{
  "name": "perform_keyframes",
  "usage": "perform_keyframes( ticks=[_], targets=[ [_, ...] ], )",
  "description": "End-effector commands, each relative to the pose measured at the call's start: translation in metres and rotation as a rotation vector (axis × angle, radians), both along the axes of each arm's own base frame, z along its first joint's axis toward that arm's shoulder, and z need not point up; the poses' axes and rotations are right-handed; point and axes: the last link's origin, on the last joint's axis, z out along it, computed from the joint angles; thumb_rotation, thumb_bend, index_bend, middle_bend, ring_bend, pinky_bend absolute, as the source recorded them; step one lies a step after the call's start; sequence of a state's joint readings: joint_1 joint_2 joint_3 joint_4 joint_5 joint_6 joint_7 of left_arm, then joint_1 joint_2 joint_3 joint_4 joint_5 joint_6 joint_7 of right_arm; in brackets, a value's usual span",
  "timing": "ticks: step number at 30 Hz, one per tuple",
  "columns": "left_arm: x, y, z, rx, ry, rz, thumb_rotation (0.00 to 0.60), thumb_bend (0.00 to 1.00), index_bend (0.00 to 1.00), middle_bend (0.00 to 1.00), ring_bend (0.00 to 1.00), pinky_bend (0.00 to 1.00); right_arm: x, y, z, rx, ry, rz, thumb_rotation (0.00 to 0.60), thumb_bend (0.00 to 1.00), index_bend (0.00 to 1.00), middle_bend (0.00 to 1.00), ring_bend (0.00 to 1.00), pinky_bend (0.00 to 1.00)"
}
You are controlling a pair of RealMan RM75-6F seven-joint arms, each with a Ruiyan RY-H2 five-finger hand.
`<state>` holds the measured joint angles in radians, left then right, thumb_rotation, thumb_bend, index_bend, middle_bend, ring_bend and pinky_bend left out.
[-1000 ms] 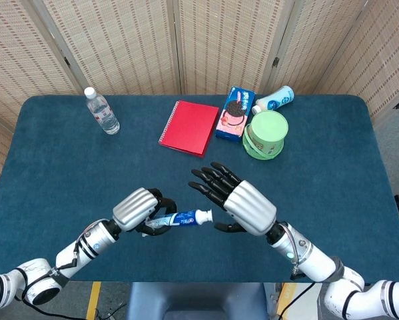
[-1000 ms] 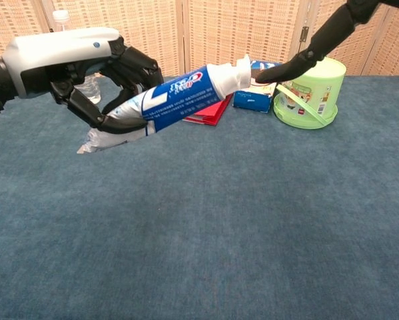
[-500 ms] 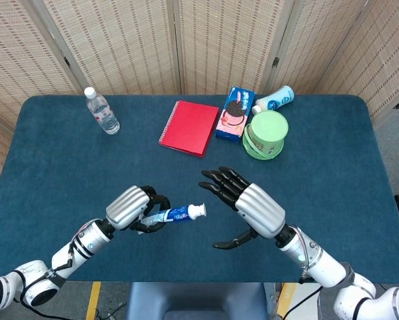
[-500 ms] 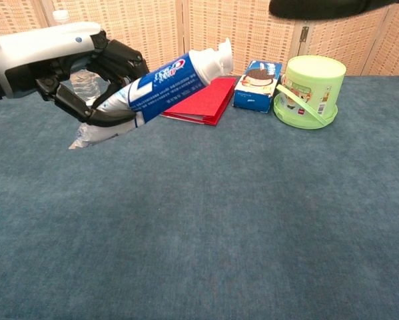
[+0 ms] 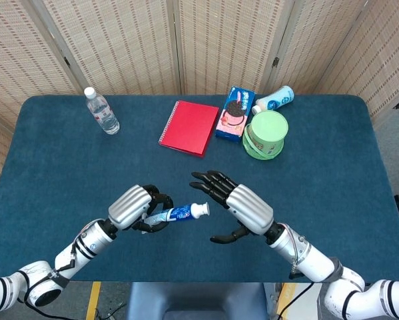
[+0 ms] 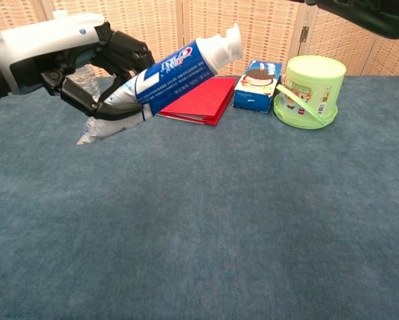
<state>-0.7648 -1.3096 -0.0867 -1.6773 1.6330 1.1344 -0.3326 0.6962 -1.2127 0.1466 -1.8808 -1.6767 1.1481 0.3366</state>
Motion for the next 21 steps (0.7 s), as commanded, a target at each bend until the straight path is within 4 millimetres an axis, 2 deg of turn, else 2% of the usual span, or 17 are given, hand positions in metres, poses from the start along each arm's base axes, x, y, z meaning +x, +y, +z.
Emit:
perform_keyframes(
  ticks=[1, 21],
  targets=[
    [0.002, 0.000, 0.000, -0.002, -0.007, -0.001, 0.600, 0.39, 0.73, 0.81, 0.74, 0.46, 0.003, -0.002, -0.003, 0.004, -0.007, 0.005, 0.026, 0.00, 0.00, 0.00, 0.00, 0.00],
    [0.015, 0.005, 0.002, -0.013, -0.053, 0.009, 0.600, 0.39, 0.73, 0.81, 0.74, 0.46, 0.027, -0.008, -0.023, 0.001, -0.039, 0.034, 0.021, 0.00, 0.00, 0.00, 0.00, 0.00]
  ],
)
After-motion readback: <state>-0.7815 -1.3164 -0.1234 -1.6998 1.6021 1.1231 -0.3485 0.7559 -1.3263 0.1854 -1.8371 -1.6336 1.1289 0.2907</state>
